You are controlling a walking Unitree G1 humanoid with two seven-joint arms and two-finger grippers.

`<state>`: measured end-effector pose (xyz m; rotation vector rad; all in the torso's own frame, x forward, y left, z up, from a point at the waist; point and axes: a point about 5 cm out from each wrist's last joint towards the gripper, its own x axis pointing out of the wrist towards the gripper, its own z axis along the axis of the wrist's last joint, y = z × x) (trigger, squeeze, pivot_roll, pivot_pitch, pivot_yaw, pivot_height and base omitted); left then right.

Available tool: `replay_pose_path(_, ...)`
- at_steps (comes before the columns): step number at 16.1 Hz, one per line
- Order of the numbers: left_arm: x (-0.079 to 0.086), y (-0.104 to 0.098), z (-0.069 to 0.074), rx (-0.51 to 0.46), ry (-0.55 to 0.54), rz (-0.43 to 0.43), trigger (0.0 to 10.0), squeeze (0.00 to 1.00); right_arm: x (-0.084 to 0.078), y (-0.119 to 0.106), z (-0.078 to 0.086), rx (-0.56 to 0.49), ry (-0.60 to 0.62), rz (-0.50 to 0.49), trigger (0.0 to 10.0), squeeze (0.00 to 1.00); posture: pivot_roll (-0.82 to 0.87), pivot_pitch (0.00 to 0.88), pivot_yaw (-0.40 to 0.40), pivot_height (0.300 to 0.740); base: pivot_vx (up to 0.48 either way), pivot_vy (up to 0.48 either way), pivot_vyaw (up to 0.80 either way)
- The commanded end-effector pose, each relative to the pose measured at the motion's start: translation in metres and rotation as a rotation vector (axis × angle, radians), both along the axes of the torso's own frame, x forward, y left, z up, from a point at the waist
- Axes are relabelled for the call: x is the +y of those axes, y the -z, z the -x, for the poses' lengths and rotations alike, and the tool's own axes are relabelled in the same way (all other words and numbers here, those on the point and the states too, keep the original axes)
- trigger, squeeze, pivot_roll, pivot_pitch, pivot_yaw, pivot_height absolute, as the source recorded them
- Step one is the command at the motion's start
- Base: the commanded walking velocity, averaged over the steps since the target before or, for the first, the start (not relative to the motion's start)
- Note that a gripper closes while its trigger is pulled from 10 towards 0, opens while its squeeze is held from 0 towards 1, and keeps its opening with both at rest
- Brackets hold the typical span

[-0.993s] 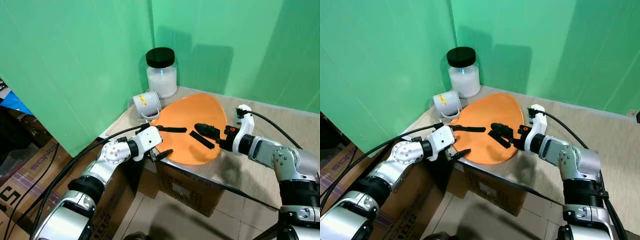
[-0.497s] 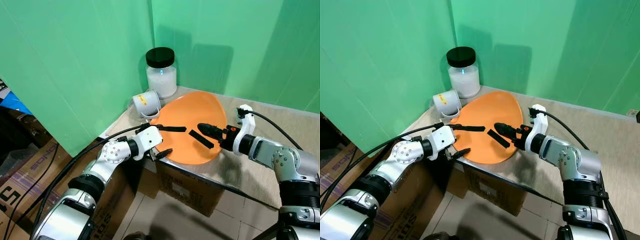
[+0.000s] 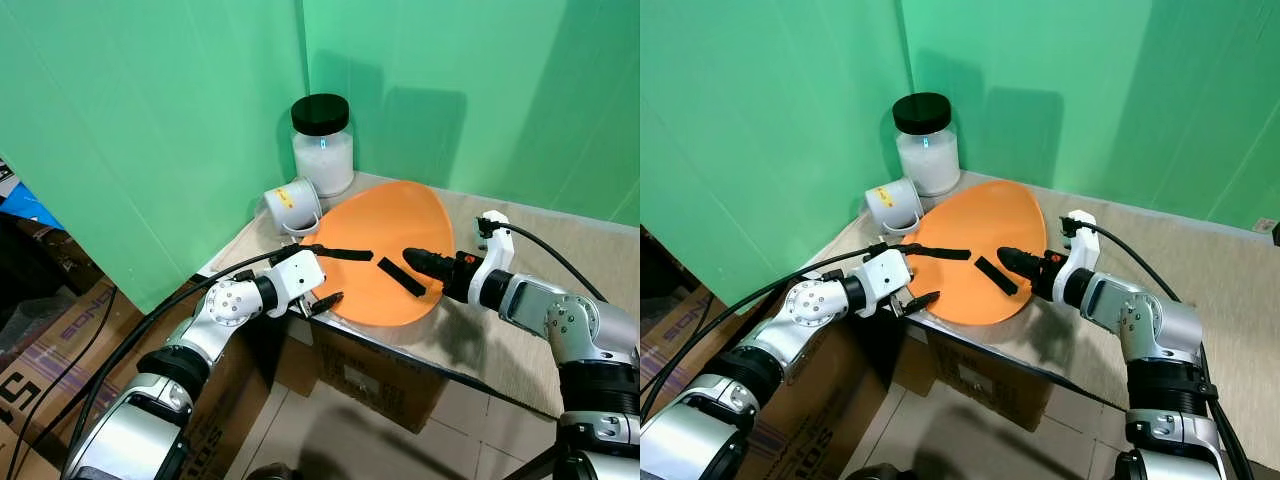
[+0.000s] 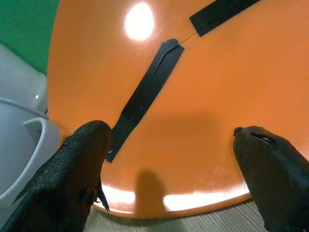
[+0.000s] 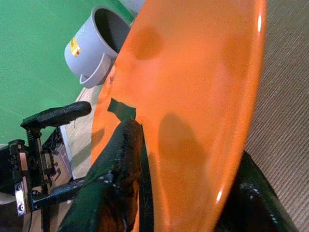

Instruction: Setting the table

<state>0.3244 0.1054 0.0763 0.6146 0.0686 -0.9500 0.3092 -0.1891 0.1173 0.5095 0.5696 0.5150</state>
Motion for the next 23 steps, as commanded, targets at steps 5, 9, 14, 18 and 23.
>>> replay_pose_path(5,-0.001,-0.006,-0.008,-0.038,-0.066,0.032,10.0,0.7,-0.004,-0.013,-0.007,-0.048,0.03,-0.04,0.0,0.0,-0.07,0.0,0.108,0.74,0.0,0.0,0.0)
replay_pose_path(9,-0.005,-0.027,-0.017,-0.089,-0.115,0.155,10.0,0.0,-0.015,-0.02,-0.006,-0.08,0.107,-0.098,0.0,0.0,-0.07,0.0,0.117,0.74,0.0,0.0,0.0)
replay_pose_path(14,-0.006,-0.05,-0.023,-0.145,-0.157,0.269,10.0,0.0,-0.03,-0.029,-0.003,-0.129,0.181,-0.118,0.0,0.0,-0.06,0.0,0.132,0.74,0.0,0.0,0.0)
replay_pose_path(18,0.003,-0.077,-0.023,-0.199,-0.228,0.372,10.0,0.0,-0.048,-0.063,0.005,-0.329,0.284,-0.079,0.0,0.0,-0.04,0.0,0.134,0.74,0.0,0.0,0.0)
replay_pose_path(23,0.015,-0.103,-0.007,-0.306,-0.332,0.386,10.0,0.0,-0.047,-0.096,0.033,-0.609,0.382,-0.015,0.0,0.0,-0.01,0.0,0.107,0.74,0.0,0.0,0.0)
